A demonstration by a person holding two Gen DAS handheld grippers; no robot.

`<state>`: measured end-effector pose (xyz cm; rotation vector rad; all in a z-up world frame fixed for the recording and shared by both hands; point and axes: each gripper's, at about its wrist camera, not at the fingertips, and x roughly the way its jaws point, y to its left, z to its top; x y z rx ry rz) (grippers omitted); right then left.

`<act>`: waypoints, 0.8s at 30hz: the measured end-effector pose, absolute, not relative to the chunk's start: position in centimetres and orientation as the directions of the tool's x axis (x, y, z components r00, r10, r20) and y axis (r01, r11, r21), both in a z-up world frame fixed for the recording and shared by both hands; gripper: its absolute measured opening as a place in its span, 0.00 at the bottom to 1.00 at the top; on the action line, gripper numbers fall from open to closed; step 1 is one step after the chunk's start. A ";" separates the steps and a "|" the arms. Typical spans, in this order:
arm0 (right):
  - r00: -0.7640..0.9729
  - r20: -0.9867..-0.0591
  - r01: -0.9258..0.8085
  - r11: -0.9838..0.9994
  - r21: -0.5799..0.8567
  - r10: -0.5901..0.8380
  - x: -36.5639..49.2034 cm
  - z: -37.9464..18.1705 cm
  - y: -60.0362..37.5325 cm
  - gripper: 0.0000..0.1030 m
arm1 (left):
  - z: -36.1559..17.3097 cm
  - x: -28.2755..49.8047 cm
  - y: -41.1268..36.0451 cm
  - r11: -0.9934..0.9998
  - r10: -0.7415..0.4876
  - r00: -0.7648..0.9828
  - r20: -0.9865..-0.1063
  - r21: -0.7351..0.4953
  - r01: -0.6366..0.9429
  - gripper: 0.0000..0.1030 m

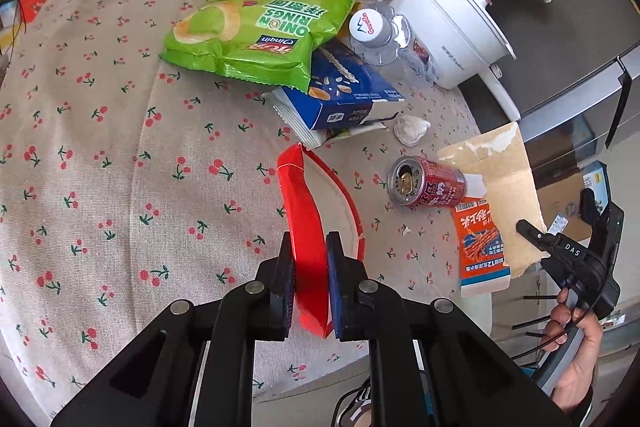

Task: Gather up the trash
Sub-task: 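Carry the paper bag into the white bin with the right gripper while the left drops the red lid in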

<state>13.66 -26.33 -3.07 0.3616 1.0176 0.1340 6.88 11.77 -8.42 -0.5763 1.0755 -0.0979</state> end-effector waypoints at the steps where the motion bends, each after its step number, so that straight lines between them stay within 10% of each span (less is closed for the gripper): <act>1: 0.526 -0.804 0.059 0.931 0.359 0.277 13.5 -2.9 -26.6 0.02 | -8.4 6.7 11.8 0.847 -0.351 0.487 -0.800 -0.493 -0.198 0.14; 24: 0.447 -0.774 0.121 0.827 0.550 0.449 11.0 -4.7 -31.8 0.02 | -6.7 4.4 9.1 0.774 -0.514 0.489 -0.705 -0.627 -0.091 0.14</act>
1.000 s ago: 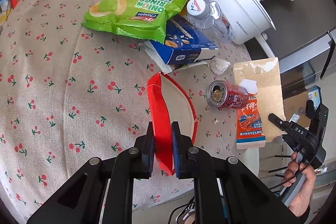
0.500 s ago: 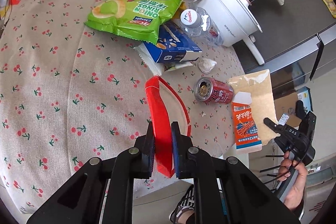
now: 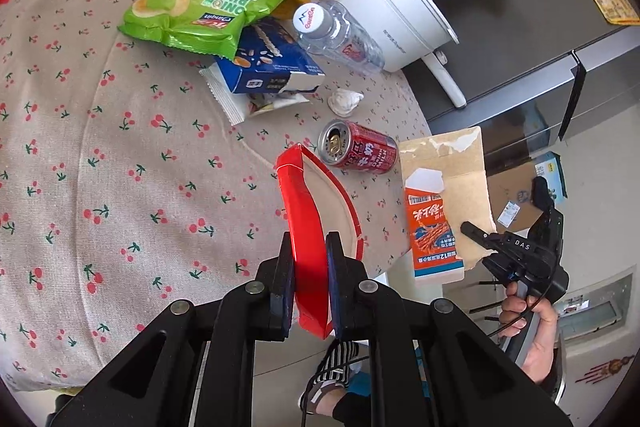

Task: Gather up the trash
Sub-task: 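Carry the paper bag into the white bin with the right gripper while the left drops the red lid in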

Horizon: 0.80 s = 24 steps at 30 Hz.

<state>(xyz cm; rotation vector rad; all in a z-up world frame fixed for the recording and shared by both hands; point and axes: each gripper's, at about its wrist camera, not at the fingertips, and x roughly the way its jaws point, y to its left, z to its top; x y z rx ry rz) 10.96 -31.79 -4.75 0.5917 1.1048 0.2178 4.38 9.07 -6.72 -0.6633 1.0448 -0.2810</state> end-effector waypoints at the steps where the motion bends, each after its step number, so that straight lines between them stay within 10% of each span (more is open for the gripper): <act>1: 0.453 -0.770 0.120 0.824 0.553 0.450 10.8 -4.6 -32.0 0.01 | -6.5 4.5 8.7 0.778 -0.513 0.492 -0.704 -0.623 -0.081 0.14; 24: 0.542 -0.792 0.240 0.851 0.468 0.283 0.4 -4.1 -45.2 0.01 | -5.0 4.4 -11.0 0.775 -0.632 0.363 -0.685 -0.552 0.308 0.14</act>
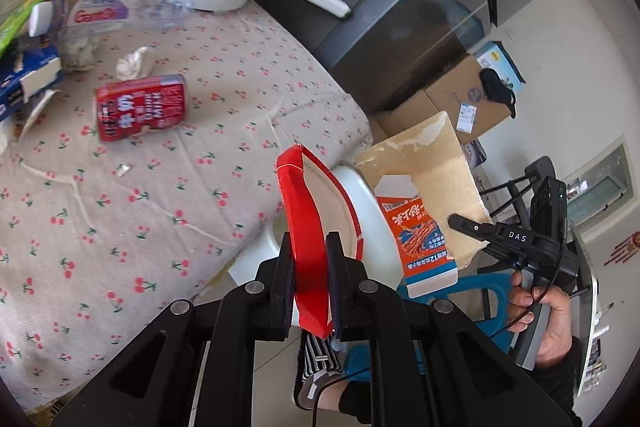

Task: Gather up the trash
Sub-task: 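Carry the paper bag into the white bin with the right gripper while the left drops the red lid in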

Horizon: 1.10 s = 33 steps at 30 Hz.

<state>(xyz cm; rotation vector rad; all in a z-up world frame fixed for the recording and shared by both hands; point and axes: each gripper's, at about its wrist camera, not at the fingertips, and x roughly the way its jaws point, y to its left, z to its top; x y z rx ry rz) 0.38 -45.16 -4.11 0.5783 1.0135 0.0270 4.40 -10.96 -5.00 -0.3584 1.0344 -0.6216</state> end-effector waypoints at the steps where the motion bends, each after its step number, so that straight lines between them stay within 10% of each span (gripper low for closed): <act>1: 0.541 -0.795 0.253 0.849 0.464 0.273 0.0 -4.3 -45.7 0.01 | -5.3 4.3 -12.4 0.774 -0.632 0.352 -0.690 -0.540 0.331 0.14; 15: 0.498 -0.844 0.348 0.847 0.403 0.197 -1.5 -6.6 -49.7 0.01 | -11.6 5.3 -23.2 0.811 -0.520 0.320 -0.792 -0.341 0.476 0.15; 18: 0.492 -0.850 0.345 0.854 0.390 0.189 -1.3 -6.7 -49.5 0.01 | -11.7 5.7 -22.5 0.842 -0.481 0.335 -0.811 -0.319 0.435 0.37; 20: 0.488 -0.853 0.342 0.859 0.380 0.184 -1.2 -6.8 -49.3 0.01 | -11.3 5.6 -21.8 0.858 -0.458 0.356 -0.815 -0.299 0.418 0.75; 26: 0.446 -0.882 0.323 0.891 0.319 0.154 -0.5 -7.5 -47.8 0.01 | -9.3 4.6 -18.8 0.892 -0.385 0.403 -0.830 -0.221 0.395 0.96; 33: 0.379 -0.919 0.302 0.923 0.238 0.113 0.8 -9.0 -45.2 0.01 | -7.1 3.5 -14.1 0.912 -0.354 0.456 -0.817 -0.193 0.363 1.00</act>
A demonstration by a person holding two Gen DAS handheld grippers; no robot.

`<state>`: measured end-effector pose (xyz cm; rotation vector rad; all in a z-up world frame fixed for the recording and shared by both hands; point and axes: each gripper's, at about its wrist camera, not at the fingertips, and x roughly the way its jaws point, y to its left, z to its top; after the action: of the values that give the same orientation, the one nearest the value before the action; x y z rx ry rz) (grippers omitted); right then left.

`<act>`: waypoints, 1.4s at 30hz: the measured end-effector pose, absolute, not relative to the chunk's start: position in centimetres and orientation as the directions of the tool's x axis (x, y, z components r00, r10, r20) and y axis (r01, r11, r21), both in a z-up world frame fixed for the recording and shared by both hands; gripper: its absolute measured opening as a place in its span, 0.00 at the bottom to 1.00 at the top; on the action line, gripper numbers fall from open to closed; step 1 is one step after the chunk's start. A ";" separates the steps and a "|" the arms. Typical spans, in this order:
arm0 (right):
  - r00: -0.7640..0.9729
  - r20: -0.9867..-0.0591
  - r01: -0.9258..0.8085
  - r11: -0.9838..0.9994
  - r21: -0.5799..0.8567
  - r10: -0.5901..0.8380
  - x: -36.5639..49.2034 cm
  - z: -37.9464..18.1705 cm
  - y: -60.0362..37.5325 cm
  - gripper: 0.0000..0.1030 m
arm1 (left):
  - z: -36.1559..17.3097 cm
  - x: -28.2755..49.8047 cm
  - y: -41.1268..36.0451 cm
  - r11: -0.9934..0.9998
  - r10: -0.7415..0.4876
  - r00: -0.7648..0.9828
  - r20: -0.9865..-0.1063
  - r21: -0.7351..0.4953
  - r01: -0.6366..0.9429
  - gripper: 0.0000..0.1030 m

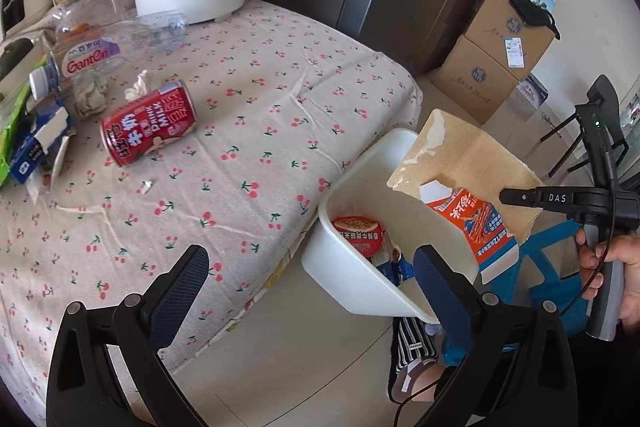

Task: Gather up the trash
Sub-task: 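Carry the paper bag into the white bin with the right gripper while the left drops the red lid in, then grasp the green onion-rings chip bag with the left gripper while the right grasps the red milk can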

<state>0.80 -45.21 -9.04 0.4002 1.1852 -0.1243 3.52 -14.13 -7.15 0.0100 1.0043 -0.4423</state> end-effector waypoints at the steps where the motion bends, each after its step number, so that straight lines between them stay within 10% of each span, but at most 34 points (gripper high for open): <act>1: 0.368 -0.923 0.300 0.926 0.227 0.107 1.1 -9.3 -44.9 0.01 | -6.9 3.3 -13.5 0.914 -0.352 0.462 -0.814 -0.192 0.358 1.00; 11: 0.306 -0.948 0.303 0.934 0.189 0.093 3.3 -11.0 -42.9 0.08 | -5.9 2.3 -9.1 0.937 -0.309 0.503 -0.807 -0.169 0.305 1.00; 15: 0.347 -0.935 0.300 0.936 0.183 0.072 3.6 -9.6 -42.1 0.57 | -5.5 2.1 -7.8 0.943 -0.301 0.516 -0.802 -0.169 0.288 1.00; 22: 0.455 -0.890 0.180 0.977 0.117 0.023 3.8 -5.6 -37.7 0.74 | -4.5 1.7 -5.5 0.953 -0.284 0.553 -0.783 -0.169 0.250 1.00; 42: 0.547 -0.825 -0.086 0.990 0.114 0.142 7.0 -1.4 -22.6 0.90 | -2.1 3.2 5.9 0.994 -0.111 0.671 -0.733 -0.082 0.075 1.00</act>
<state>7.01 -22.58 -1.41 0.0623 0.9833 0.1353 3.25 5.89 -2.14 -0.0465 0.8291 -0.1047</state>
